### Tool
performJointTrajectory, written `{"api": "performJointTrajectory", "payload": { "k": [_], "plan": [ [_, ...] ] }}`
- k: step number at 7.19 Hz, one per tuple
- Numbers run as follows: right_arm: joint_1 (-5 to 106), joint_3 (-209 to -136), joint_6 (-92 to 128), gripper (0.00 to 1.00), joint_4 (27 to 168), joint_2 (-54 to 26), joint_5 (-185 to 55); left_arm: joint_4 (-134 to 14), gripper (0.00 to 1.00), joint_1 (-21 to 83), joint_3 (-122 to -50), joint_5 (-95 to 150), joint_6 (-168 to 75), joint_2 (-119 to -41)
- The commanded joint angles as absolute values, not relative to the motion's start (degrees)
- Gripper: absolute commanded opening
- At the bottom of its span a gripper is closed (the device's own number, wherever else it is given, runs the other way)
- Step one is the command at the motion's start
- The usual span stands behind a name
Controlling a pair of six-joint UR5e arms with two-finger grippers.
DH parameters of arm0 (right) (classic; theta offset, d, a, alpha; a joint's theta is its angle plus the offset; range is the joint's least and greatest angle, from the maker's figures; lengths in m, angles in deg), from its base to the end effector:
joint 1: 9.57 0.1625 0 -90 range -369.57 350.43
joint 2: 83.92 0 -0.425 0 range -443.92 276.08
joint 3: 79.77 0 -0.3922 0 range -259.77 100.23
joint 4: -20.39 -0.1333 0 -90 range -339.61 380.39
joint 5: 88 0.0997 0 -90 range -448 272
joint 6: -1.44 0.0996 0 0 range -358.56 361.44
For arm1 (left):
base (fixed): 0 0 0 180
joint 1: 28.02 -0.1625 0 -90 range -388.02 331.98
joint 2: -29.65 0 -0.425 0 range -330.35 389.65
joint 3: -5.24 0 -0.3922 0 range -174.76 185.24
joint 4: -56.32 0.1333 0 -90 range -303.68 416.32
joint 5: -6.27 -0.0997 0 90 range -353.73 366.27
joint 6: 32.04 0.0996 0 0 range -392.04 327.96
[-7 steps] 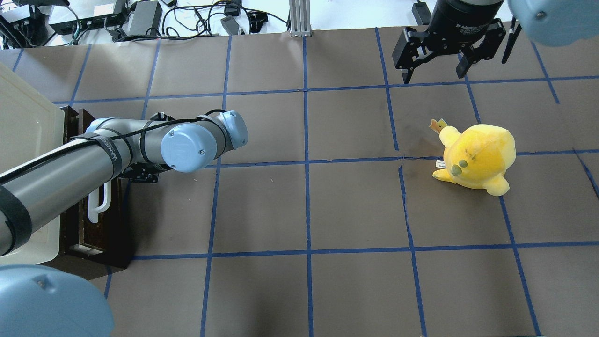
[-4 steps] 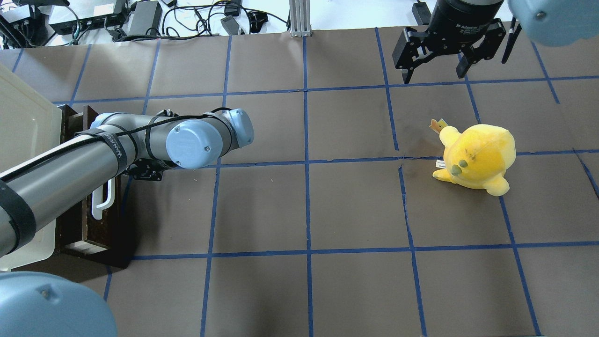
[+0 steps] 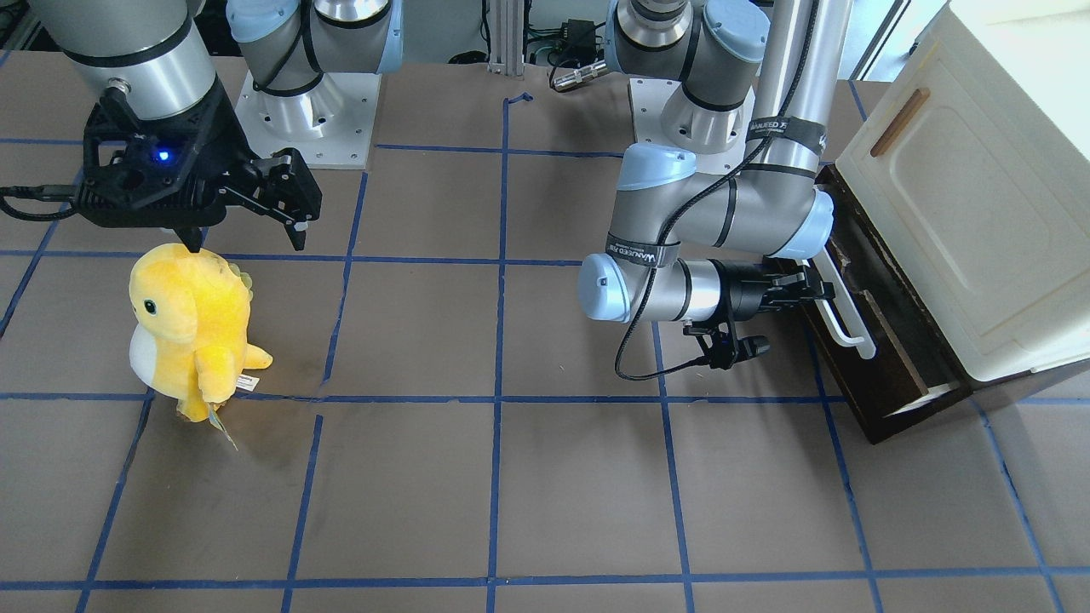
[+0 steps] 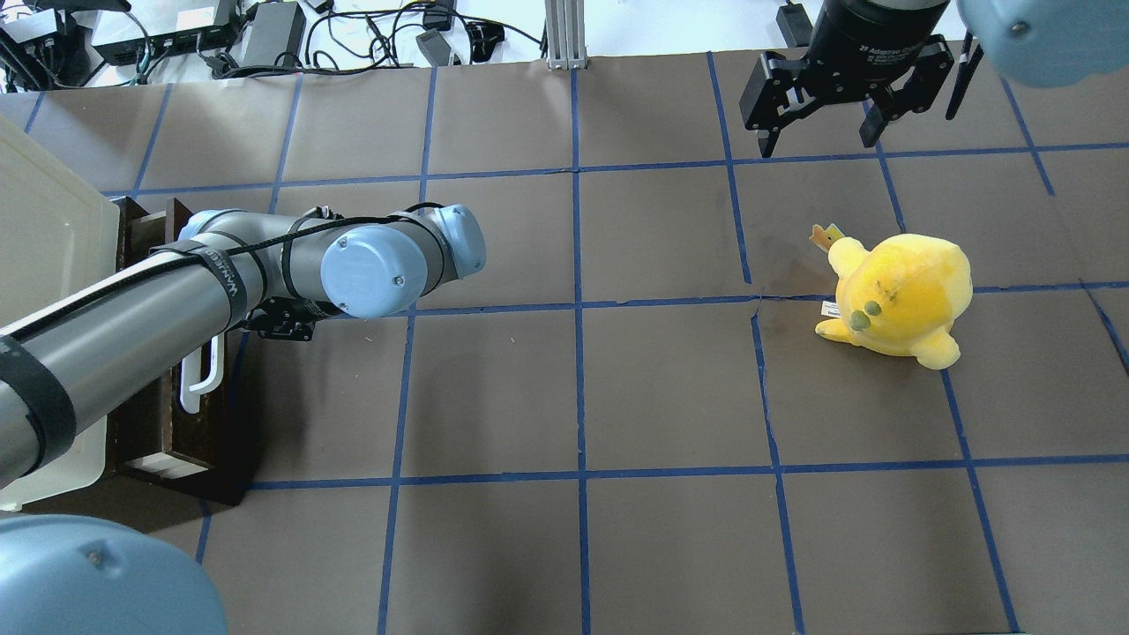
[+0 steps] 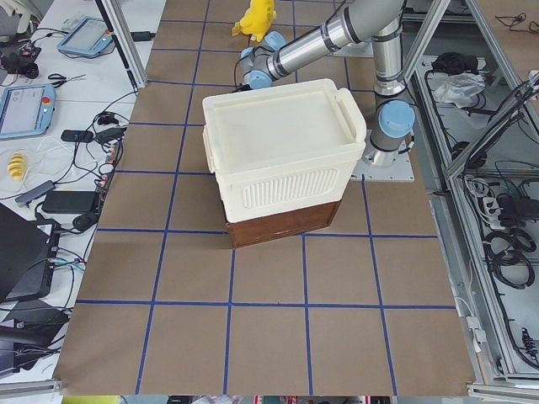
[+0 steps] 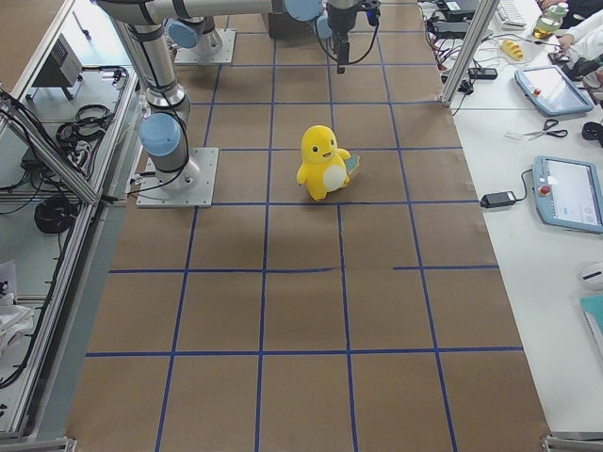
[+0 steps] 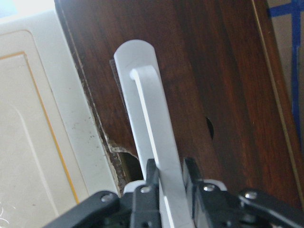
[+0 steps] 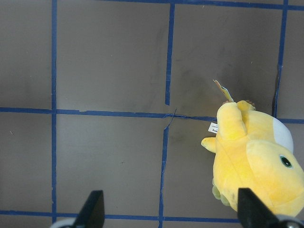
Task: Pull drawer sideways
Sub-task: 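Pull the handle with the left gripper, sliding the drawer outward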
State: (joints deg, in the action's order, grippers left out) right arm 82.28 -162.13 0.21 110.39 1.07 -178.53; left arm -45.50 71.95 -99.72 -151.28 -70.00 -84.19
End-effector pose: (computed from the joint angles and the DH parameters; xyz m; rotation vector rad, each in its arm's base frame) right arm 0.1495 -0.5285 0.5090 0.0838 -3.1306 0.0720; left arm -0.1291 -0.4964 0.2043 0.1132 1.8209 0.2792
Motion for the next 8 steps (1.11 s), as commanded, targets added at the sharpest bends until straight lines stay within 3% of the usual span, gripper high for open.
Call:
{"api": "performJointTrajectory", "payload": {
  "k": [1,8],
  "plan": [
    [82.3,-162.1,0.2,1.0,110.4,1.1,-178.5,-45.5,0.09,72.4,-99.0,-150.4,-70.0,-84.5],
    [82.3,-162.1,0.2,1.0,110.4,1.1,-178.5,-45.5,0.09,73.6,-98.7,-149.9,-70.0,-84.6]
  ]
}}
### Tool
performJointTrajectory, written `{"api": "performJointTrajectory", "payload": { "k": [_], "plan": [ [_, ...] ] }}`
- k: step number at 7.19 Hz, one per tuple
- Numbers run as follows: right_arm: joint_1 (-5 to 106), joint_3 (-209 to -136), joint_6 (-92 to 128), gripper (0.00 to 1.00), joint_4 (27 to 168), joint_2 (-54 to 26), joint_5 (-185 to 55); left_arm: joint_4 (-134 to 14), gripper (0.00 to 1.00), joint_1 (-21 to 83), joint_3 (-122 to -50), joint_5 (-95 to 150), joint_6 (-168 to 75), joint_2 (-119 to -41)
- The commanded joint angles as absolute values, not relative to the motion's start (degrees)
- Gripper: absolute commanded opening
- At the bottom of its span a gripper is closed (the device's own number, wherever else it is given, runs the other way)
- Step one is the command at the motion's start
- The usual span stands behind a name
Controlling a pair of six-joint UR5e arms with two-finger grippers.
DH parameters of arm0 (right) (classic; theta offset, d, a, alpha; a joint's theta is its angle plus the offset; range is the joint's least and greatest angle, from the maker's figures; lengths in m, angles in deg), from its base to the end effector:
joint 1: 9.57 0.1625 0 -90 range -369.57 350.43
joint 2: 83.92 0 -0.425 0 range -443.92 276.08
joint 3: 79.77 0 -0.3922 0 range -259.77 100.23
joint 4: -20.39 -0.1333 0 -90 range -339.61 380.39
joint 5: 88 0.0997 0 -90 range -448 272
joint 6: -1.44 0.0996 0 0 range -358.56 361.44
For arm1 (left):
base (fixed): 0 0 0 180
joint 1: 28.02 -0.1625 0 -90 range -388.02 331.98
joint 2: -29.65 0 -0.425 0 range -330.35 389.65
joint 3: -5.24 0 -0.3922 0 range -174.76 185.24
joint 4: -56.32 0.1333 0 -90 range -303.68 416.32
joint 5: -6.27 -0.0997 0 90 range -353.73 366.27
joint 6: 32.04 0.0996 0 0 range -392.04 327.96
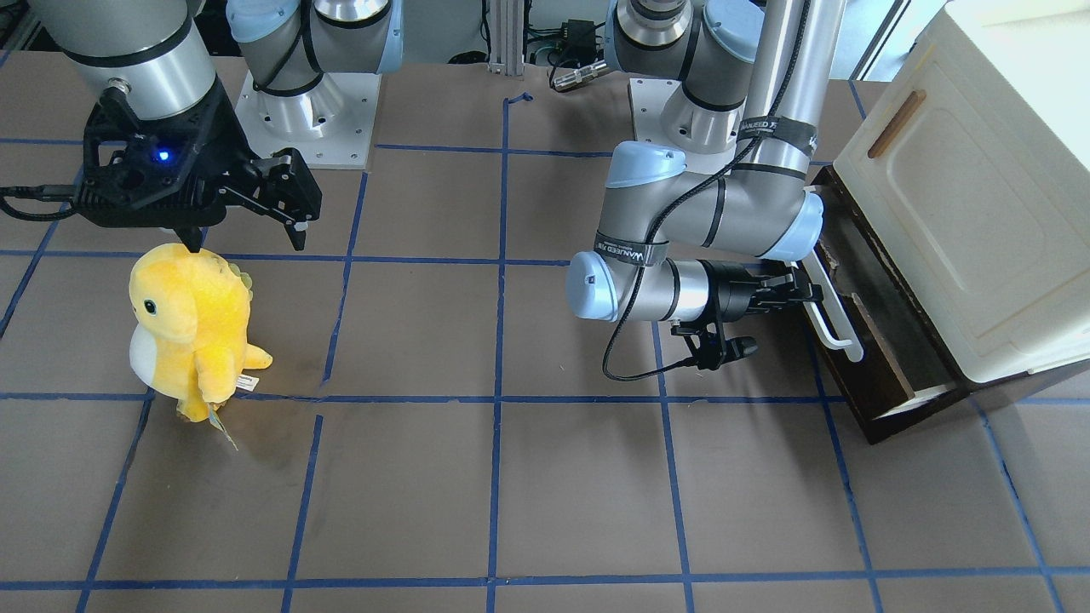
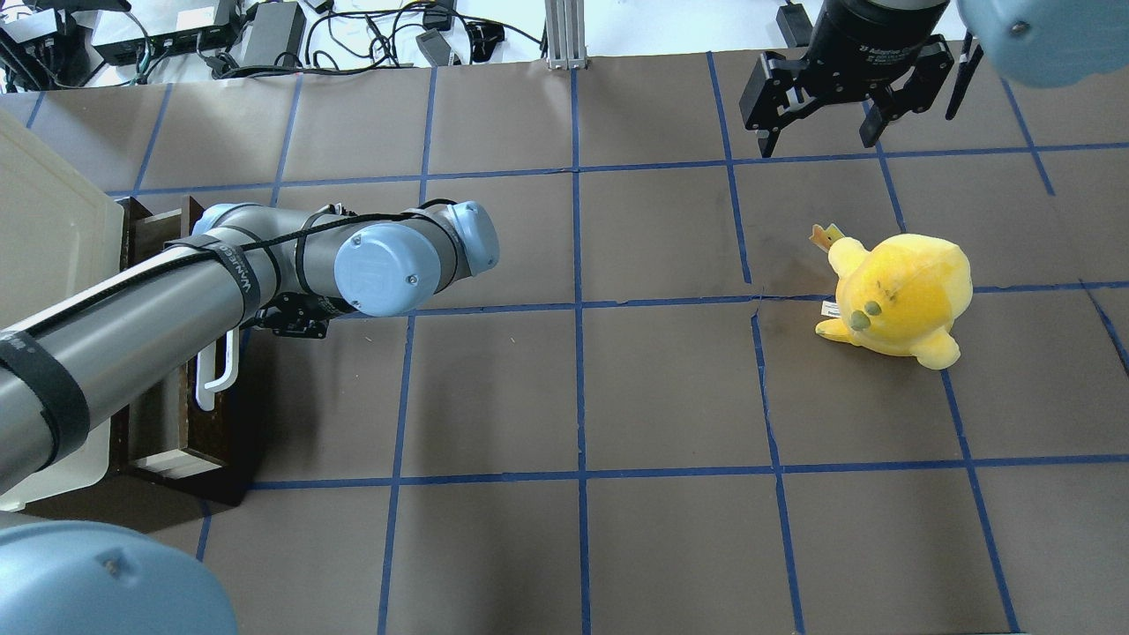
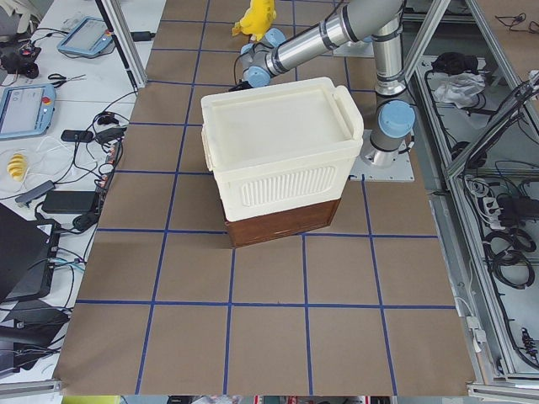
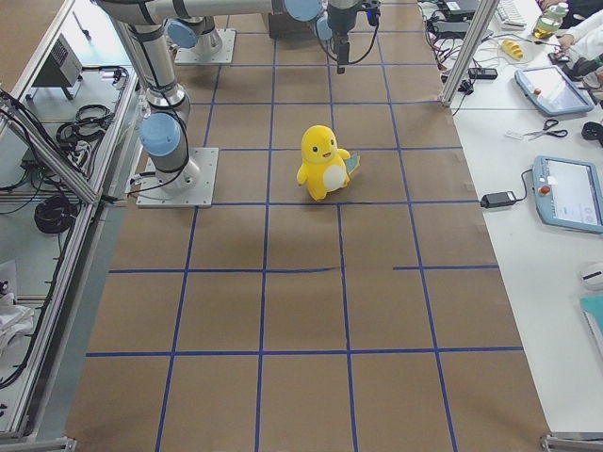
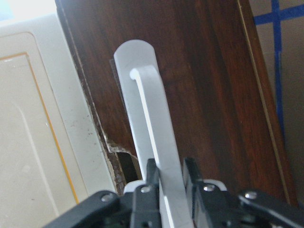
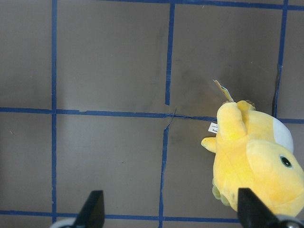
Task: Pull drawer sideways
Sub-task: 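Pull the handle with the left gripper, sliding the drawer outward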
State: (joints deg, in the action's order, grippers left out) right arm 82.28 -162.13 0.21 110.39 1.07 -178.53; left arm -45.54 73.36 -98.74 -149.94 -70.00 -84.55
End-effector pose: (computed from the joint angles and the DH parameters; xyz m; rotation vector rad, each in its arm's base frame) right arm 0.1495 -0.5285 0.5090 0.0838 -3.1306 0.0720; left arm -0.1431 -0.4973 0.2055 0.1168 1.8375 0.2677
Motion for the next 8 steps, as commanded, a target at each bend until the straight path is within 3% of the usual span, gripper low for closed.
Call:
{"api": "performJointTrajectory", "payload": {
  "k": [1,8],
  "plan": [
    [82.3,-162.1,0.2,1.0,110.4,1.1,-178.5,-45.5,0.09,73.8,-98.7,-149.8,-70.0,-84.6],
    [82.3,-162.1,0.2,1.0,110.4,1.1,-178.5,-45.5,0.12,74.2,-98.6,-149.7,-70.0,-84.7]
  ]
}}
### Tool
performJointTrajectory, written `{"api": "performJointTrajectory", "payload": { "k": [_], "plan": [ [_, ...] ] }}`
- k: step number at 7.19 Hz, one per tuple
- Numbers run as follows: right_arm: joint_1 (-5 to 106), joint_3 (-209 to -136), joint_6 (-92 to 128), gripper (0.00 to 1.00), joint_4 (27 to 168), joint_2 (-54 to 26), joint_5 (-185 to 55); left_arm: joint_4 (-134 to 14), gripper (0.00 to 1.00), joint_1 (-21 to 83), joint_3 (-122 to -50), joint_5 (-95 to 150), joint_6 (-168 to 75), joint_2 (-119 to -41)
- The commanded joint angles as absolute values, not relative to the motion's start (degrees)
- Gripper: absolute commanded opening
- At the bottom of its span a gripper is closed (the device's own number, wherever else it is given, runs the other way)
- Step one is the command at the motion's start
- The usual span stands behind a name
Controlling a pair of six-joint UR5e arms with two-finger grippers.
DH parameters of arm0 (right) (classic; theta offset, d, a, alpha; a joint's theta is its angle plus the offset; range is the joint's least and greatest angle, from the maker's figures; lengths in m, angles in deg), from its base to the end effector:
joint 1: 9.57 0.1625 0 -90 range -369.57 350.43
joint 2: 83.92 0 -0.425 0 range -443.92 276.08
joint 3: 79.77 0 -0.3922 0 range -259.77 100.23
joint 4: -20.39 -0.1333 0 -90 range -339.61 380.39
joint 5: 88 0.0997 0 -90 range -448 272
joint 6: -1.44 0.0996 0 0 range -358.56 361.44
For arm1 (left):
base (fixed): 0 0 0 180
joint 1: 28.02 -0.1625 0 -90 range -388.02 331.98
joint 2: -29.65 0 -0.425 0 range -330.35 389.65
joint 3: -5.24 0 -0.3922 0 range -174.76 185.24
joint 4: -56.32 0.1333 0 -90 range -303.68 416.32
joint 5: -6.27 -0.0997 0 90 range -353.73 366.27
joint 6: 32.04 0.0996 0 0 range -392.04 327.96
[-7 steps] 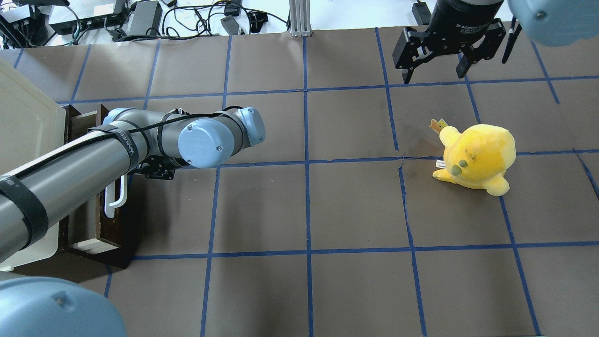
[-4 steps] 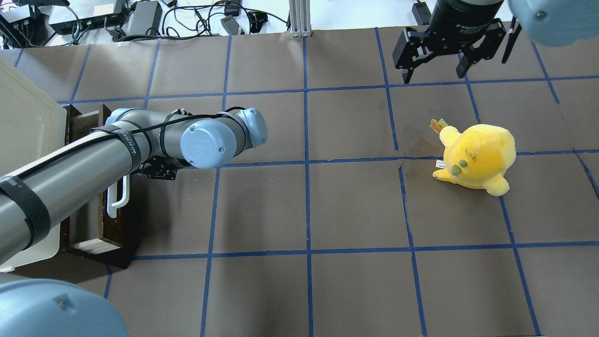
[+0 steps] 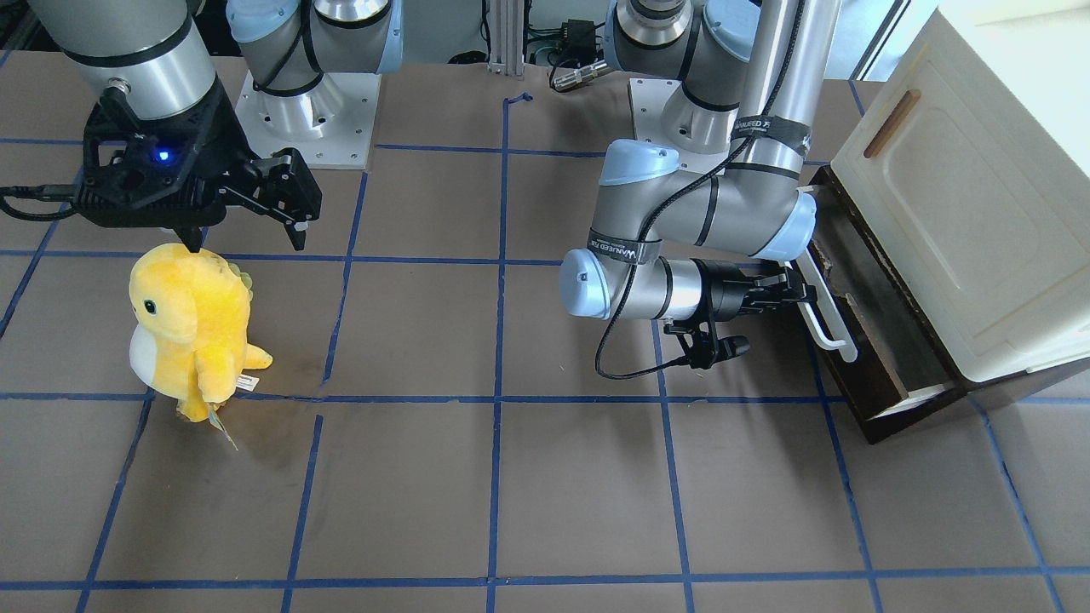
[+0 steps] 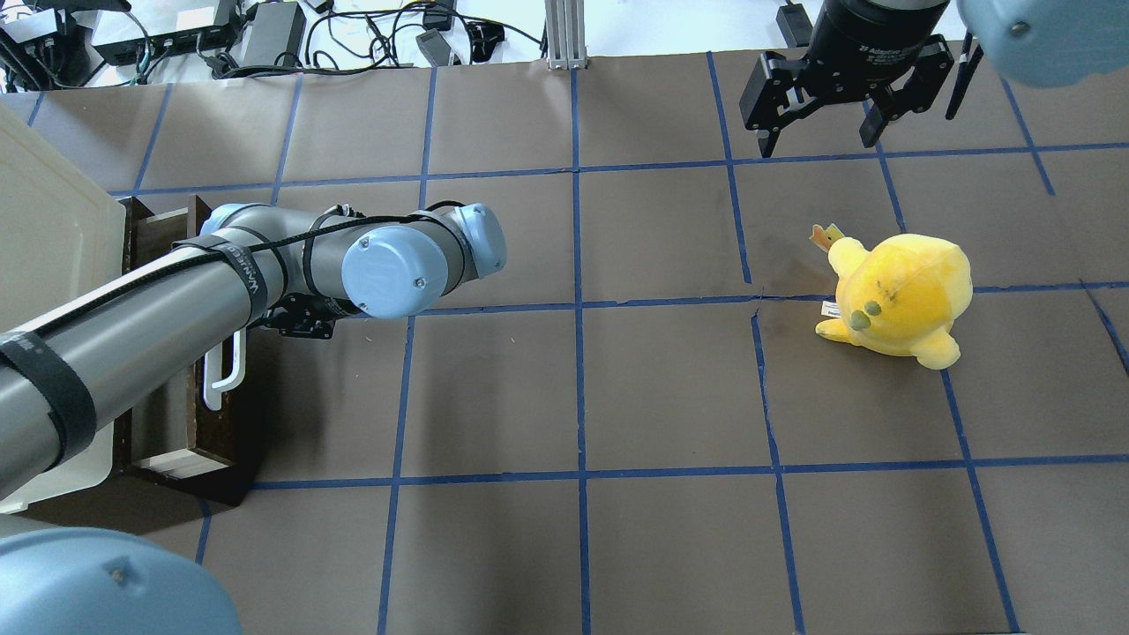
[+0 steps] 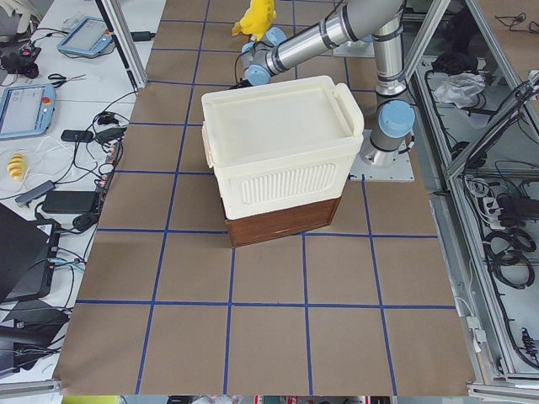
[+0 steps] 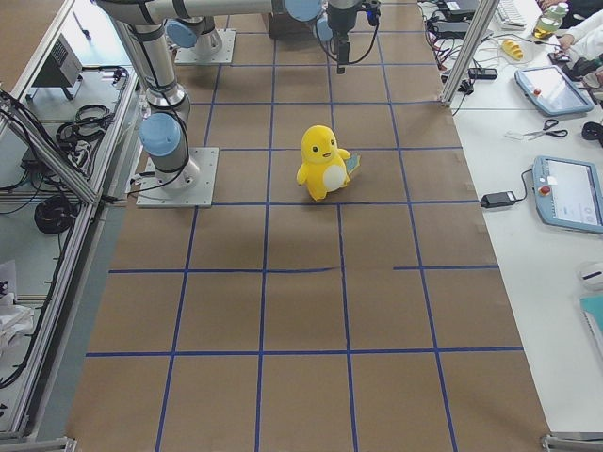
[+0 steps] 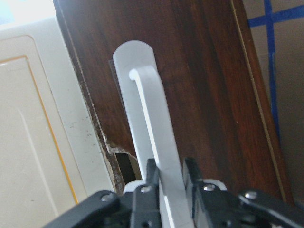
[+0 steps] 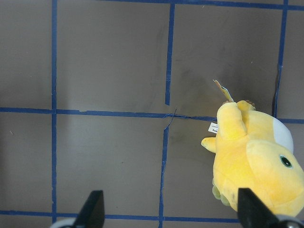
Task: Pull drawer sideways
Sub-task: 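Pull the handle with the left gripper, sliding the drawer outward, then keep pulling the drawer outward with the left gripper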
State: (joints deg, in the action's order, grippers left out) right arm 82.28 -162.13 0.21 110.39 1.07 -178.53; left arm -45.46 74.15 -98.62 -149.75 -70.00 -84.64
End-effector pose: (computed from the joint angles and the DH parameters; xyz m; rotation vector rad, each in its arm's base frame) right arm 0.1495 -0.5285 0.5090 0.0838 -3.1306 0.0720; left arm -0.1502 -0.4959 0.2053 0.1264 1.8389 0.2585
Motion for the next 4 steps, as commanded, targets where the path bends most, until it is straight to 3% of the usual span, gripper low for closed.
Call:
{"api": "performJointTrajectory", "payload": {
  "k": [1,4],
  "plan": [
    [82.3,-162.1,0.2,1.0,110.4,1.1,-178.5,-45.5,0.12,74.2,-98.7,-149.8,-70.0,-84.8],
    [82.3,-162.1,0.2,1.0,110.4,1.1,-178.5,-45.5,0.12,74.1,-98.7,-149.8,-70.0,-85.2]
  ]
}}
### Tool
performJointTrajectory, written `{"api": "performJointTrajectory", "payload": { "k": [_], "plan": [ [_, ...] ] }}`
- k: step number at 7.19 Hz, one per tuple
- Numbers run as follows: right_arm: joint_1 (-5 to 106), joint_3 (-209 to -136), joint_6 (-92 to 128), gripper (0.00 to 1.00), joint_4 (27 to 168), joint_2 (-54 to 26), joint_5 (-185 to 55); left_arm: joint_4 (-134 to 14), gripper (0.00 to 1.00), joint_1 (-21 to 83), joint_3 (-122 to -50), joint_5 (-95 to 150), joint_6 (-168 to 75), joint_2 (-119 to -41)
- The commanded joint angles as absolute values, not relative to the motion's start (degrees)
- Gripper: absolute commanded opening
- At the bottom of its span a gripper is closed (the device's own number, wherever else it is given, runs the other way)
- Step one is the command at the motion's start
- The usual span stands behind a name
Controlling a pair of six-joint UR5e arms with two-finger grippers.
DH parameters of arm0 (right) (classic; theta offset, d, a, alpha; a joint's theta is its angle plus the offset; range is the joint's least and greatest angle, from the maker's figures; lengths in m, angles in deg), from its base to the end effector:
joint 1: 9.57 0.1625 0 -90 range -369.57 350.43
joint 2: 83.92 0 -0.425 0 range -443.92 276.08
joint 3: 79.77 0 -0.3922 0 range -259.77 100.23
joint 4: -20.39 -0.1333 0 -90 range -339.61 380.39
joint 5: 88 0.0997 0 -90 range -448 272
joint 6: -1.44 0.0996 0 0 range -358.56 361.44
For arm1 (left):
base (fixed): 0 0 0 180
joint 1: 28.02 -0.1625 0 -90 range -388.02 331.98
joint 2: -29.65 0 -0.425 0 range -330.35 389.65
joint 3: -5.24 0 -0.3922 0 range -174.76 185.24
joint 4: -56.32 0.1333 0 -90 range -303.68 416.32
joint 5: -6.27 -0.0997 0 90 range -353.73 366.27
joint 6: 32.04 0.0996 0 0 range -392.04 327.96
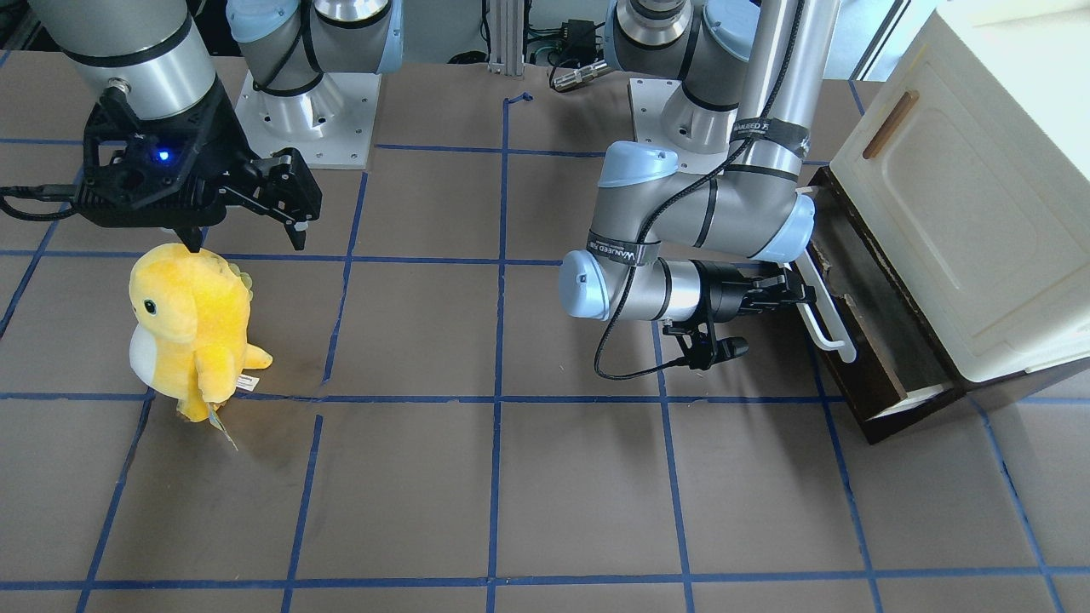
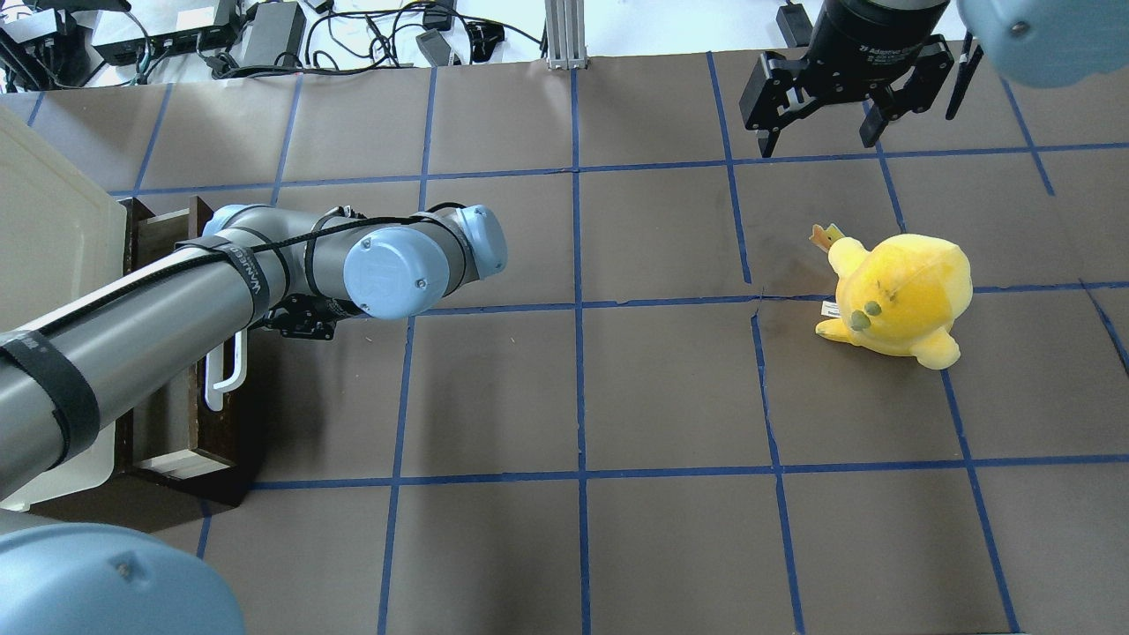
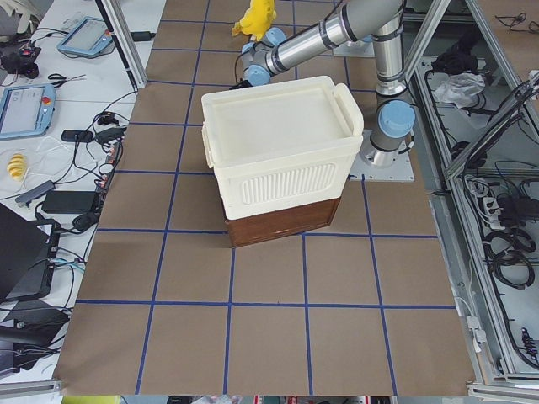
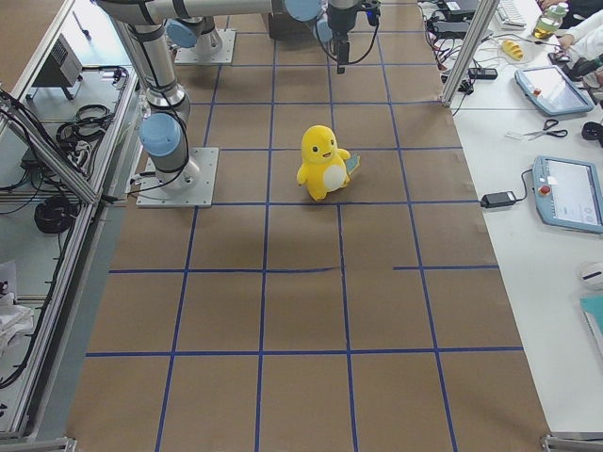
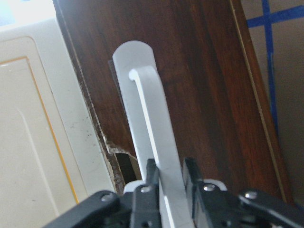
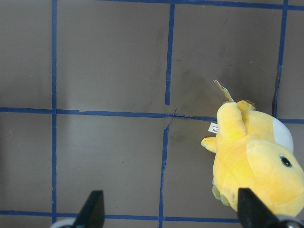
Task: Pull drawer sideways
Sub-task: 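Keep pulling the drawer outward with the left gripper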
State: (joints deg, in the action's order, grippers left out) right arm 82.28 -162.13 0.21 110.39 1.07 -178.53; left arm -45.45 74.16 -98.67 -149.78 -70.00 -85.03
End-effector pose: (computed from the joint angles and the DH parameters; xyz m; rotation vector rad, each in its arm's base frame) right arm 0.1495 -0.5285 0.5090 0.0838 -3.1306 0.0720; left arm -0.1503 -0.4959 0.2015 0.1317 1.8362 0.2648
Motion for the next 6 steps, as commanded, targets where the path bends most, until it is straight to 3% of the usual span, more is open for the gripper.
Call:
{"api": "performJointTrajectory", "payload": {
  "k": [1,6],
  "plan": [
    [82.3,-162.1,0.2,1.0,110.4,1.1,-178.5,-45.5,0.13,74.2,-98.7,-149.7,-70.0,-85.3],
    [82.3,-162.1,0.2,1.0,110.4,1.1,-178.5,-45.5,0.13,74.3,-98.5,-148.9,-70.0,-85.4]
  ]
}}
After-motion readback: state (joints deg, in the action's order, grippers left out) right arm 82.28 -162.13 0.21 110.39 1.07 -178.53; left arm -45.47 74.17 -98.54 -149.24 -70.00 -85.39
